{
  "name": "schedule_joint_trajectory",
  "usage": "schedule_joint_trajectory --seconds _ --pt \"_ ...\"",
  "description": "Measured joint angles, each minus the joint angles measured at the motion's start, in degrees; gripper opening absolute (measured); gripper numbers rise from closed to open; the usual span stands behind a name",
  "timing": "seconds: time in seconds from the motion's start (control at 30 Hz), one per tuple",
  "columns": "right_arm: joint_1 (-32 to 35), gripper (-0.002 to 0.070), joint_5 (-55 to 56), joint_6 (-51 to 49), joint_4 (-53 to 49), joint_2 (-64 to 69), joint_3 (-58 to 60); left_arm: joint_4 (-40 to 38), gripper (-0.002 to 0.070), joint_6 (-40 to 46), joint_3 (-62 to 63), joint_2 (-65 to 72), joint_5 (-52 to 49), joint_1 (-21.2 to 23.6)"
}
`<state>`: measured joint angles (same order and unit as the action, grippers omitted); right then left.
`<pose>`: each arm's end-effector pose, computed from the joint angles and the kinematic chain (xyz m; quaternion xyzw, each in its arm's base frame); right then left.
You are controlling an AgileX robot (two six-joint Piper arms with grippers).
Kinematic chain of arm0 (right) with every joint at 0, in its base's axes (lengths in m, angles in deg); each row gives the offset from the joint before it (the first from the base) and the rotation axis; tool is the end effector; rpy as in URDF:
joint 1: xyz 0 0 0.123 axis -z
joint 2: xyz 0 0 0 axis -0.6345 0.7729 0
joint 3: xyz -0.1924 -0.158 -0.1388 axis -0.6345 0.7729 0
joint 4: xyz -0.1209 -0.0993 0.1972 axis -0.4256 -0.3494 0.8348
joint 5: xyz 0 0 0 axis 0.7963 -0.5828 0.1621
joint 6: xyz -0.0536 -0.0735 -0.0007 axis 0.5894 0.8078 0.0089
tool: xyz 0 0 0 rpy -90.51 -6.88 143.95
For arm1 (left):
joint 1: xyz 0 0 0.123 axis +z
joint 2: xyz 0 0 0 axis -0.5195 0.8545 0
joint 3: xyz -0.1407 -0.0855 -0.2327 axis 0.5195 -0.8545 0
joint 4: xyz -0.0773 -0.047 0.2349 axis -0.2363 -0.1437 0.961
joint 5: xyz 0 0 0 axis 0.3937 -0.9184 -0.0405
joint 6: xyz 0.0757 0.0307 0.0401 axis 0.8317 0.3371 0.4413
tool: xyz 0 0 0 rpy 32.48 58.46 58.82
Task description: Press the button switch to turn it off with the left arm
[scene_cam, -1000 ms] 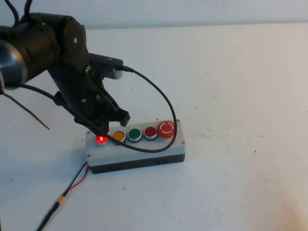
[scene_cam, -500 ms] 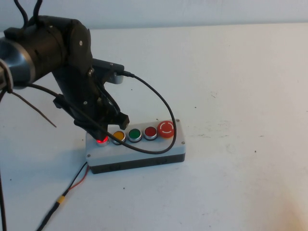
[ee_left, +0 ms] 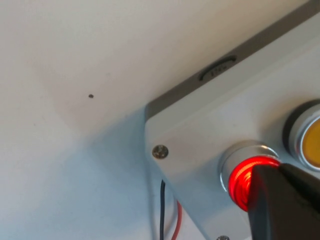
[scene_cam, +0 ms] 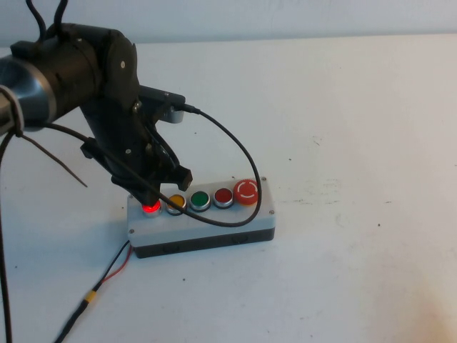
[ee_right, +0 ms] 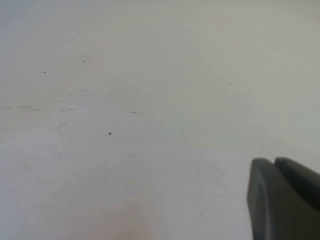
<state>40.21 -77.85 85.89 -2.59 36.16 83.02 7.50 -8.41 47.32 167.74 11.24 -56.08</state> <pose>0.0533 0.0068 0.1751 -0.0087 0.7917 0.0375 0.6097 0.3364 -0.1568 0.2541 0.2730 0.9600 -0.0171 0.0608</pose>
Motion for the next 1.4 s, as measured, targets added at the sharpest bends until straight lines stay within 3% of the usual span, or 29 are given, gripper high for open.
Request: schedule_joint_trajectory --seconds 0.67,0.87,1.2,1.4 --pt "0.0 -0.0016 0.0 0.0 0.0 0.0 0.0 0.0 -0.0002 1.0 -1.0 -3.0 2.0 0.0" --pt "0.0 -0.0016 0.0 0.0 0.0 0.0 0.0 0.0 -0.0002 1.0 -11.0 -20.9 14.2 0.0" --pt "0.0 -0.0016 0.0 0.0 0.0 0.0 0.0 -0.2 -0.0002 -1.3 -42.7 -54.4 41.0 0.0" --pt "0.0 -0.0016 0.0 0.0 0.0 0.0 0.0 -0.1 -0.0002 -2.4 -55.9 -74.5 44.8 0.0"
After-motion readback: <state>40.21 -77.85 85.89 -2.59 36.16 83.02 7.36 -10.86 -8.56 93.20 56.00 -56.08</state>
